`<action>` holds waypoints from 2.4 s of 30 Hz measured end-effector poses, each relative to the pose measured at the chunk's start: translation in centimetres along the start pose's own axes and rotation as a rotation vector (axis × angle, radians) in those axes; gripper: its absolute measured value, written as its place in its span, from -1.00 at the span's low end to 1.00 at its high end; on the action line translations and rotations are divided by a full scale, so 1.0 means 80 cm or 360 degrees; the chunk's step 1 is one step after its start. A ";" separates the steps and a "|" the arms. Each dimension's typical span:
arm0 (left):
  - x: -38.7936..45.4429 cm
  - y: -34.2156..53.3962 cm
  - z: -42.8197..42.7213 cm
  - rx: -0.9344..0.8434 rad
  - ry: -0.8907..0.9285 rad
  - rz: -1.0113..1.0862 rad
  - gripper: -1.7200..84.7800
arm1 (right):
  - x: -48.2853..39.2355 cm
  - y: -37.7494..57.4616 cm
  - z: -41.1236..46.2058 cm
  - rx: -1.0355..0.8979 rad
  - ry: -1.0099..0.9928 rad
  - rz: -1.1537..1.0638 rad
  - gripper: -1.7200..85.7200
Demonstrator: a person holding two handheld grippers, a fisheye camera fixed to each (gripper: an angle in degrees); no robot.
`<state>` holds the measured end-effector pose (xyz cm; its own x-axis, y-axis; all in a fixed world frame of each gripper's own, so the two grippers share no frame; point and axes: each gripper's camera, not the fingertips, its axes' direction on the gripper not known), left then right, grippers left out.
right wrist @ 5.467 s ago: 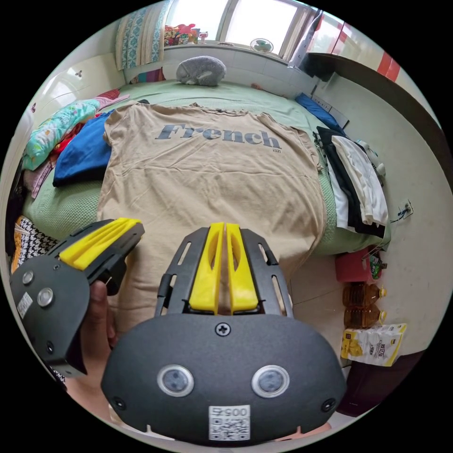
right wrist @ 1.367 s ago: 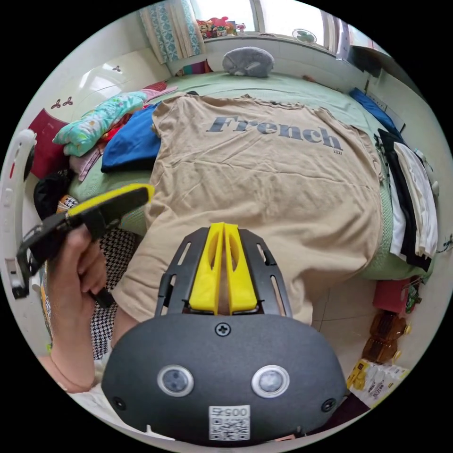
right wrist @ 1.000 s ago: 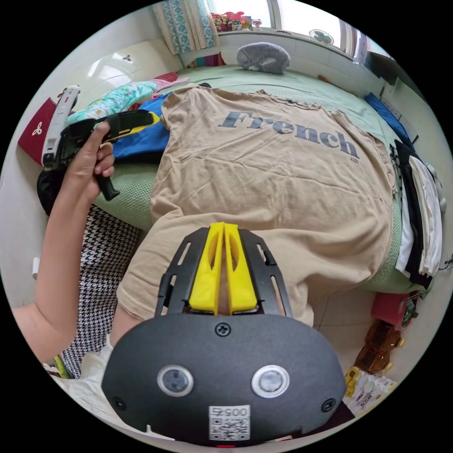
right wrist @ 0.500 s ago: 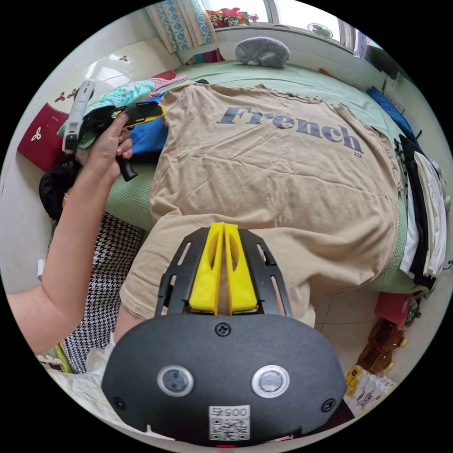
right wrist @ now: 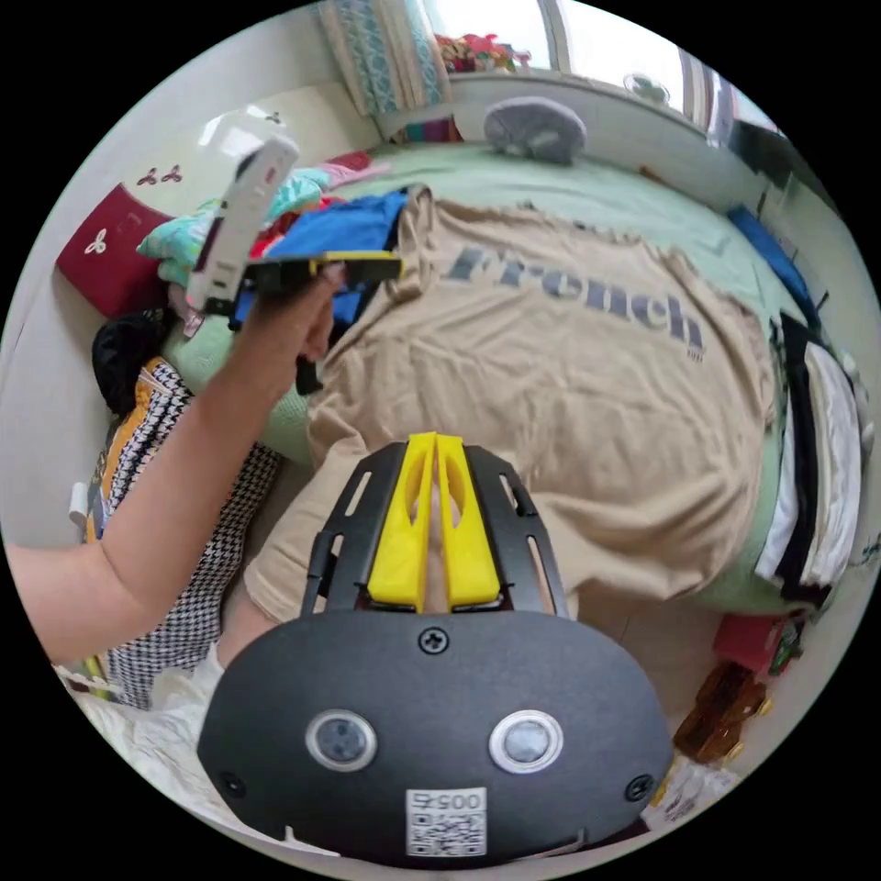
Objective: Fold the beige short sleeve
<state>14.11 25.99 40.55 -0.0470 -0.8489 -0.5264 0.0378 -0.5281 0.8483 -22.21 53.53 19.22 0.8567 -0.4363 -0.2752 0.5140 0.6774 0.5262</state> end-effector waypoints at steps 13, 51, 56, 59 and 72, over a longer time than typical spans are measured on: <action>-0.047 0.036 0.031 -0.0076 0.0192 -0.0128 -0.86 | 0.041 -0.210 -0.040 0.0276 -0.0373 -0.0228 -0.90; -0.061 -0.009 0.047 0.0066 0.0408 -0.0028 -0.80 | 0.093 -0.461 0.162 -0.0120 -0.0027 0.0082 -0.92; -0.045 -0.005 0.075 -0.0162 0.0396 -0.0011 -0.79 | 0.111 -0.443 0.199 -0.0260 0.0120 0.0176 -0.88; -0.045 0.004 0.062 -0.0062 0.0376 -0.0011 -0.80 | 0.107 -0.420 0.182 -0.0159 0.0061 0.0086 -0.88; -0.047 -0.018 0.094 -0.0120 0.0106 -0.0223 -0.84 | 0.046 -0.459 0.197 -0.0080 -0.0172 -0.0235 -0.76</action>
<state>6.75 30.10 41.77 0.0094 -0.7649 -0.6441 0.1101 -0.6394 0.7609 -38.65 17.71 11.56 0.7635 -0.5924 -0.2572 0.6378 0.6289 0.4447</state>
